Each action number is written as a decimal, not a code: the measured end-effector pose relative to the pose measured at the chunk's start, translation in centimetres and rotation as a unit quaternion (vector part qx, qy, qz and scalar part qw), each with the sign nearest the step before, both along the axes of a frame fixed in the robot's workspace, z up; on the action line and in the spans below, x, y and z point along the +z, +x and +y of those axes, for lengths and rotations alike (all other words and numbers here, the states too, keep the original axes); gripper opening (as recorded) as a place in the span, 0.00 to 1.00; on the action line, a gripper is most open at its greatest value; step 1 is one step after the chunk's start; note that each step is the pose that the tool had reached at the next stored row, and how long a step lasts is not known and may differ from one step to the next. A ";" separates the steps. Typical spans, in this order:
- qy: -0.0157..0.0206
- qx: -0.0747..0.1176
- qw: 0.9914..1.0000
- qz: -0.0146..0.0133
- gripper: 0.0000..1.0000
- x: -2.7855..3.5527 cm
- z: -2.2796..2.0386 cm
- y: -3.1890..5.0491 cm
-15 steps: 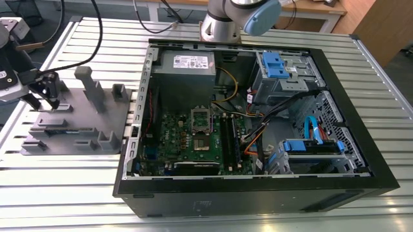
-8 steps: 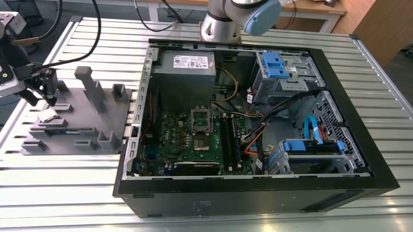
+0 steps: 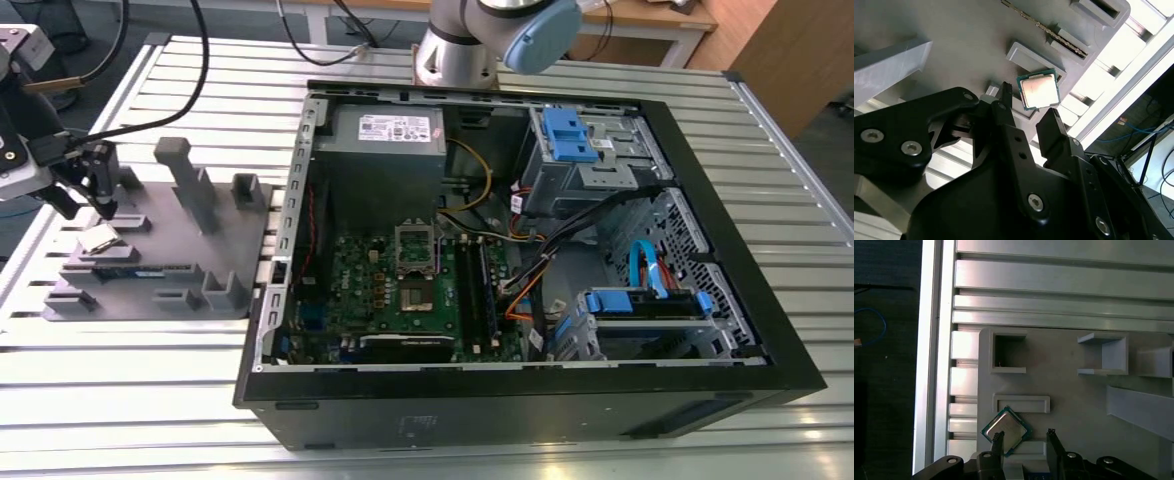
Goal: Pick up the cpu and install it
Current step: 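Pick up the cpu and move it towards the insertion slot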
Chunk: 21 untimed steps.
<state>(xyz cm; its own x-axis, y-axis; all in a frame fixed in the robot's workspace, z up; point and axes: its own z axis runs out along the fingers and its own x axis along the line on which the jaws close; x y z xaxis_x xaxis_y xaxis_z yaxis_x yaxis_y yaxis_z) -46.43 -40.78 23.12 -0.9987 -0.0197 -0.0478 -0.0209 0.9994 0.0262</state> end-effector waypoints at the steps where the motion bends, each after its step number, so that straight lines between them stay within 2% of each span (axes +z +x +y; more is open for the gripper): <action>1: 0.000 0.000 1.000 0.000 0.47 0.00 0.00 0.00; 5: 0.000 0.002 1.000 0.000 0.47 -0.23 -0.02 -0.03; 10: 0.000 0.000 1.000 0.000 0.47 -0.81 -0.02 -0.28; 13: 0.000 -0.021 1.000 0.000 0.47 -1.05 -0.03 -0.29; 16: 0.000 -0.048 0.999 0.000 0.47 -1.28 -0.03 -0.29; 21: 0.000 -0.087 0.996 0.000 0.47 -1.64 -0.03 -0.30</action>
